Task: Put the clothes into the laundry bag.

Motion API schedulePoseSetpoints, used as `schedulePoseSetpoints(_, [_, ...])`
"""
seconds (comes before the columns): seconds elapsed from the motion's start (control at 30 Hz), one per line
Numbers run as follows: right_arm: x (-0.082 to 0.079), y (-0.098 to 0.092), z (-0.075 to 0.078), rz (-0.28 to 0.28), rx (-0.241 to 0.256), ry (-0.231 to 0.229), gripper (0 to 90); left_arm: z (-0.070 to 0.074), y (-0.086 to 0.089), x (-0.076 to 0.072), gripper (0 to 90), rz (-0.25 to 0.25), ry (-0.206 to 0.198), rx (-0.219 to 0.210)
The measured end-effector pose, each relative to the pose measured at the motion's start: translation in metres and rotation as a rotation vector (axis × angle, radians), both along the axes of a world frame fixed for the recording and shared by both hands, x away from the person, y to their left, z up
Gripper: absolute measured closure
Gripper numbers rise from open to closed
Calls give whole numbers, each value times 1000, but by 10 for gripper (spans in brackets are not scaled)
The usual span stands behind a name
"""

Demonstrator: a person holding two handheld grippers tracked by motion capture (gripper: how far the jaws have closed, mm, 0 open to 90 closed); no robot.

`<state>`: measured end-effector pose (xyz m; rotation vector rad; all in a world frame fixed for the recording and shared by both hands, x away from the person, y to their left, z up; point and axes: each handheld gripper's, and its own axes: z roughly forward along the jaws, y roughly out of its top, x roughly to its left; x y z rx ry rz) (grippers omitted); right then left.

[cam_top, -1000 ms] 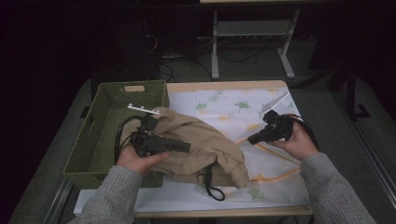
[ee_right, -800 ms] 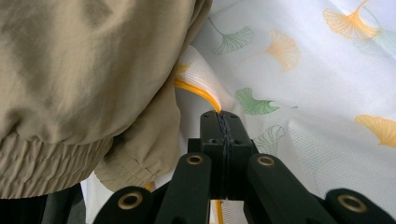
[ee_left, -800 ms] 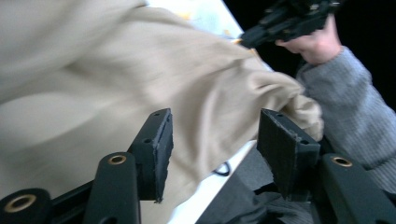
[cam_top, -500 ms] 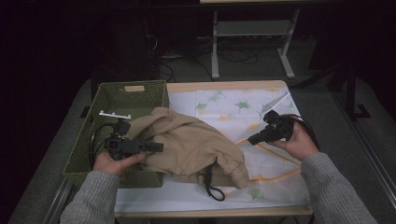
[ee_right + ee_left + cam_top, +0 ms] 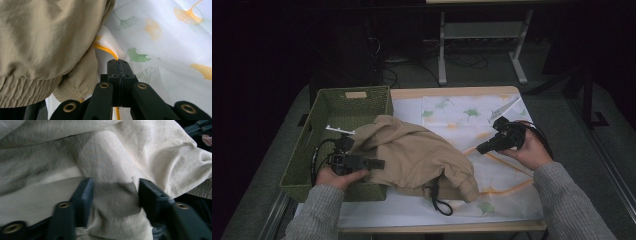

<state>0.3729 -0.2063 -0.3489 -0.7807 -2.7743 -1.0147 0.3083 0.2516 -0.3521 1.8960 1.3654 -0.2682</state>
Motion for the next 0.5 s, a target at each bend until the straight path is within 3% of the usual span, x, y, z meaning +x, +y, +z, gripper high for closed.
schedulePoseSetpoints(0.17, [-1,0,1,1,1,-1,892,7,-5,-2,693,-22,-19,17])
schedulePoseSetpoints(0.27, [-1,0,1,1,3,-1,892,10,-6,-3,713,-18,-21,34])
schedulePoseSetpoints(0.4, [-1,0,1,2,2,0,892,10,-3,-3,728,-12,-18,22])
schedulePoseSetpoints(0.5, [-1,-1,0,1,8,-1,892,17,2,-6,821,1,-61,-15])
